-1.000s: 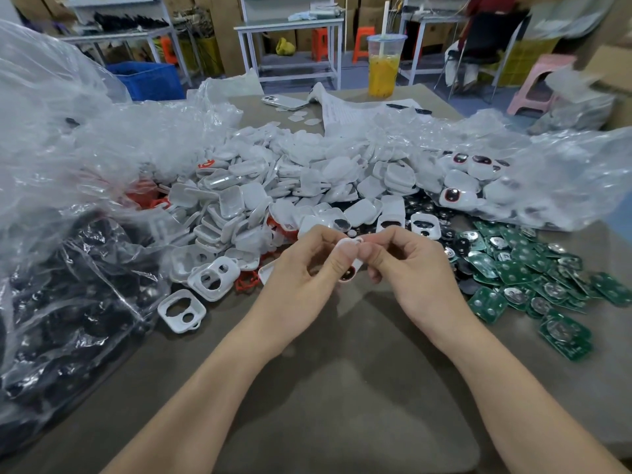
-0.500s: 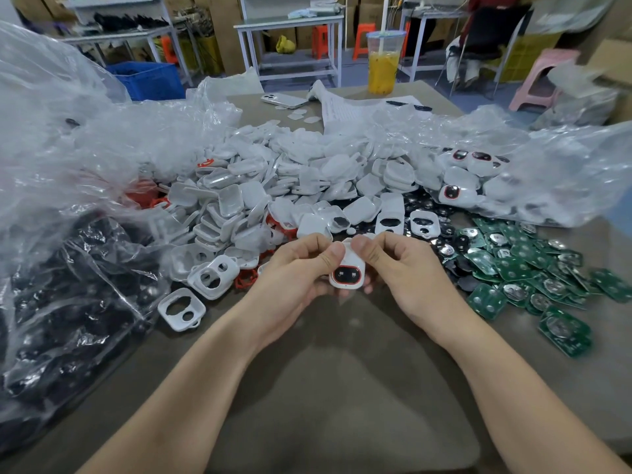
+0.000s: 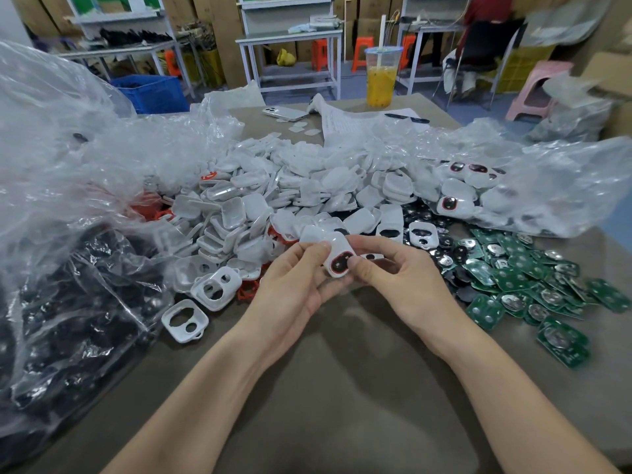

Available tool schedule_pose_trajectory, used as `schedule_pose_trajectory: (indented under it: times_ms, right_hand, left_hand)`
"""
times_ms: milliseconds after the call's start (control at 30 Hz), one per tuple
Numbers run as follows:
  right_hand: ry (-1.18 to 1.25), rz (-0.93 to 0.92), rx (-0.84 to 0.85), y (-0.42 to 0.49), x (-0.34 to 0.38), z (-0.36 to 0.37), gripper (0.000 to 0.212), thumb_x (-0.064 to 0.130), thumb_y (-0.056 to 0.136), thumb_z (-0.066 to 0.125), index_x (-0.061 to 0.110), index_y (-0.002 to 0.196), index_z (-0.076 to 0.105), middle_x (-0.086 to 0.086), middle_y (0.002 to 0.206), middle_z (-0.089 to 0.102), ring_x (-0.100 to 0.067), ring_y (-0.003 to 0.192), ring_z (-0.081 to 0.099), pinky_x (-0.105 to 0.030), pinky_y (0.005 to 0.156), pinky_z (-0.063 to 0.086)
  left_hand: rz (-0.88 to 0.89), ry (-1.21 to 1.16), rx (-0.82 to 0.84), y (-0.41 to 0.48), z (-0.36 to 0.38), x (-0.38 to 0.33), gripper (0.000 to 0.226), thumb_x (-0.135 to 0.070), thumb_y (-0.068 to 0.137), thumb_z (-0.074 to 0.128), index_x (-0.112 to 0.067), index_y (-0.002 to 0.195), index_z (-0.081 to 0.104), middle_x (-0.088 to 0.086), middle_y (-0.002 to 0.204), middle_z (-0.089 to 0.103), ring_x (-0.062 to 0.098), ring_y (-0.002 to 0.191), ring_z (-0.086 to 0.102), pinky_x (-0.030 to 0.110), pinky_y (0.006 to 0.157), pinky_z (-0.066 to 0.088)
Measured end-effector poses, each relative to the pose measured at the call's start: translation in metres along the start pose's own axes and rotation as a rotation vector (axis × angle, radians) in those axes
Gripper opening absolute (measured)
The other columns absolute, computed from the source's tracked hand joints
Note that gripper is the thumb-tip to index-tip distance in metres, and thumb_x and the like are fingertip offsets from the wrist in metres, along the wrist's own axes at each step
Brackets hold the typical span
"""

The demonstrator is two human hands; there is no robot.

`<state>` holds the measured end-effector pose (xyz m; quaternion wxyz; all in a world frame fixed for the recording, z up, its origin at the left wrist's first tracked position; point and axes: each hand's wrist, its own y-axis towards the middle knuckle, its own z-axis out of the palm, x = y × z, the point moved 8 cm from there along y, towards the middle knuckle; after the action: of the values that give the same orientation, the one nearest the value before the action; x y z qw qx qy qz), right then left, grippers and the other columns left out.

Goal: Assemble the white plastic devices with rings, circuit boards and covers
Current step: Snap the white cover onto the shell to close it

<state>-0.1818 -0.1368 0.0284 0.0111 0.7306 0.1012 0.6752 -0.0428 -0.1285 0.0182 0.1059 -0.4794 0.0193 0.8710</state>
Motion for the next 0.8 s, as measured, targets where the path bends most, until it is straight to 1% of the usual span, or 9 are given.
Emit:
schedule_pose_trajectory:
  times_ms: [67,133,200,267,333,433,533,667,800]
  right_hand:
    - [0.042,-0.008,-0.014,-0.001,0.002,-0.002,0.024,0.019,0.092,0.072,0.035,0.11,0.076,0.009,0.104,0.076,-0.01,0.096,0.072,-0.023,0.089,0.053]
    - [0.099,-0.028,-0.034,-0.001,0.006,-0.005,0.027,0.019,0.092,0.071,0.041,0.107,0.076,0.011,0.102,0.076,-0.007,0.094,0.071,-0.02,0.084,0.054]
    - [0.155,-0.043,-0.035,-0.001,0.009,-0.006,0.03,0.016,0.092,0.07,0.039,0.11,0.074,0.007,0.104,0.077,-0.01,0.097,0.072,-0.024,0.086,0.055]
    - [0.2,-0.059,-0.03,0.0,0.012,-0.005,0.03,0.013,0.092,0.069,0.033,0.114,0.072,0.003,0.104,0.078,-0.014,0.101,0.072,-0.027,0.09,0.055]
    - [0.219,-0.073,-0.047,0.0,0.014,-0.005,0.033,0.009,0.092,0.068,0.029,0.118,0.068,0.004,0.104,0.078,-0.01,0.099,0.072,-0.018,0.084,0.053]
    - [0.195,-0.074,-0.074,0.0,0.015,-0.008,0.034,0.008,0.09,0.069,0.027,0.119,0.067,0.008,0.106,0.076,-0.004,0.091,0.071,-0.012,0.079,0.051]
    - [0.212,-0.028,-0.06,-0.001,0.01,-0.005,0.032,0.02,0.084,0.073,0.026,0.115,0.069,0.007,0.106,0.076,-0.004,0.09,0.072,-0.013,0.075,0.052]
    - [0.144,0.02,0.013,-0.002,0.002,0.002,0.019,0.017,0.091,0.072,0.026,0.108,0.076,0.008,0.099,0.078,-0.002,0.092,0.071,-0.011,0.074,0.051]
    - [0.116,0.045,0.049,-0.001,-0.003,0.003,0.017,0.024,0.092,0.07,0.032,0.104,0.079,0.001,0.101,0.078,-0.011,0.098,0.07,-0.02,0.082,0.055]
  left_hand:
    - [0.023,0.162,-0.028,0.0,-0.003,-0.001,0.024,-0.014,0.098,0.058,0.004,0.114,0.062,0.024,0.113,0.072,0.029,0.104,0.072,0.043,0.095,0.058]
    - [0.071,0.417,-0.07,-0.002,-0.006,-0.004,0.014,-0.017,0.097,0.059,-0.01,0.108,0.065,0.016,0.11,0.073,0.024,0.093,0.071,0.04,0.091,0.058]
    - [0.105,0.61,-0.034,-0.004,-0.003,-0.005,0.023,-0.025,0.091,0.06,-0.023,0.113,0.063,0.003,0.106,0.074,0.014,0.082,0.069,0.033,0.083,0.056]
    - [0.131,0.707,0.021,-0.005,0.002,-0.006,0.028,-0.032,0.089,0.06,-0.028,0.116,0.064,-0.006,0.103,0.075,0.009,0.077,0.066,0.024,0.078,0.056]
    - [0.13,0.699,0.034,-0.005,0.002,-0.005,0.026,-0.034,0.091,0.06,-0.026,0.115,0.068,-0.006,0.096,0.074,0.008,0.073,0.064,0.024,0.072,0.055]
    - [0.11,0.598,0.025,-0.002,0.001,-0.005,0.015,-0.027,0.1,0.062,-0.02,0.11,0.071,-0.003,0.094,0.075,0.013,0.077,0.067,0.027,0.069,0.054]
    - [0.103,0.525,-0.011,0.0,-0.004,-0.003,0.014,-0.021,0.101,0.062,-0.012,0.108,0.07,0.007,0.098,0.077,0.024,0.086,0.073,0.029,0.073,0.058]
    - [0.079,0.366,-0.04,0.0,-0.006,0.001,0.026,-0.022,0.091,0.064,-0.004,0.11,0.065,0.022,0.104,0.073,0.031,0.097,0.075,0.035,0.083,0.061]
    - [0.067,0.315,-0.008,0.0,-0.001,0.002,0.021,-0.019,0.094,0.061,-0.007,0.11,0.065,0.018,0.102,0.076,0.028,0.096,0.075,0.034,0.084,0.06]
